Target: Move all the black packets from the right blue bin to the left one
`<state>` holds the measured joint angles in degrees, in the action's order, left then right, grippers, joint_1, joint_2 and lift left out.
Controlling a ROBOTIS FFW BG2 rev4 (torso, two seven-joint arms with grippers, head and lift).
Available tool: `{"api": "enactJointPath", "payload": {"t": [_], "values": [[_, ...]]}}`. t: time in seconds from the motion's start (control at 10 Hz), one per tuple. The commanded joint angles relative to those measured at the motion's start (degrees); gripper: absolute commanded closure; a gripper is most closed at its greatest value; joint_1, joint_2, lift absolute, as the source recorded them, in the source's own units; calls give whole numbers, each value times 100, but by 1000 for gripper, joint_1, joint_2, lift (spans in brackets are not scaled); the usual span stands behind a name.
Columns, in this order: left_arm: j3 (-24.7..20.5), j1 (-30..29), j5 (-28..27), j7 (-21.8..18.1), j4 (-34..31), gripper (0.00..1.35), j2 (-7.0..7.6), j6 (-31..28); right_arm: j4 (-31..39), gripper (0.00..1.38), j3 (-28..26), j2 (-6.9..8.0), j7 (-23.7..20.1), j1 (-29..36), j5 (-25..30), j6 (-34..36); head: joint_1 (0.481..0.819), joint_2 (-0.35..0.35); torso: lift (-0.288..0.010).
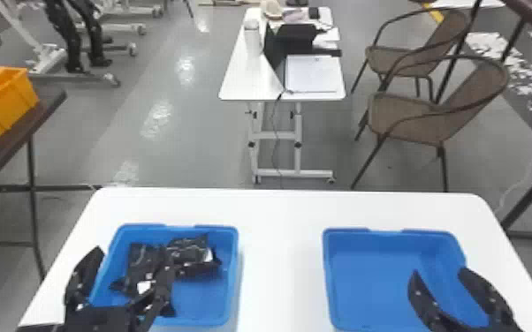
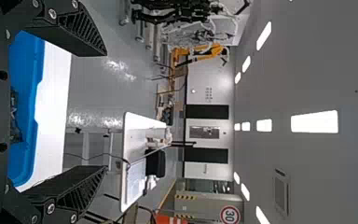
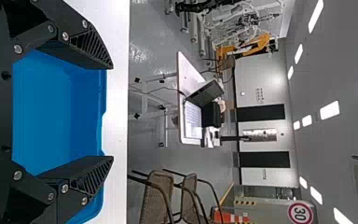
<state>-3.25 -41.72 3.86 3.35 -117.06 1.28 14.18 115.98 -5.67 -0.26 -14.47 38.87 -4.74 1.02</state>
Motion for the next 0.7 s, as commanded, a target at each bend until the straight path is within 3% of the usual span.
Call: {"api": "enactJointPath", "payload": {"t": [0.0,0.1,0.2,0.6], "values": [[220,-117,71,307,-98,165,338,-337,4,367,-5,32,6,-2,26,-5,695,71,0],[281,-90,194,350,-124,165,496,-548,4,367,-5,32,6,-20,44,4,695,69,0],[281,-81,185,359,-256,165,566,-838,4,367,-5,32,-3,-37,70,39,695,65,0],[264,42,-228,359,-449,165,672,-987,-31,367,4,32,-12,-55,17,56,695,52,0]]}}
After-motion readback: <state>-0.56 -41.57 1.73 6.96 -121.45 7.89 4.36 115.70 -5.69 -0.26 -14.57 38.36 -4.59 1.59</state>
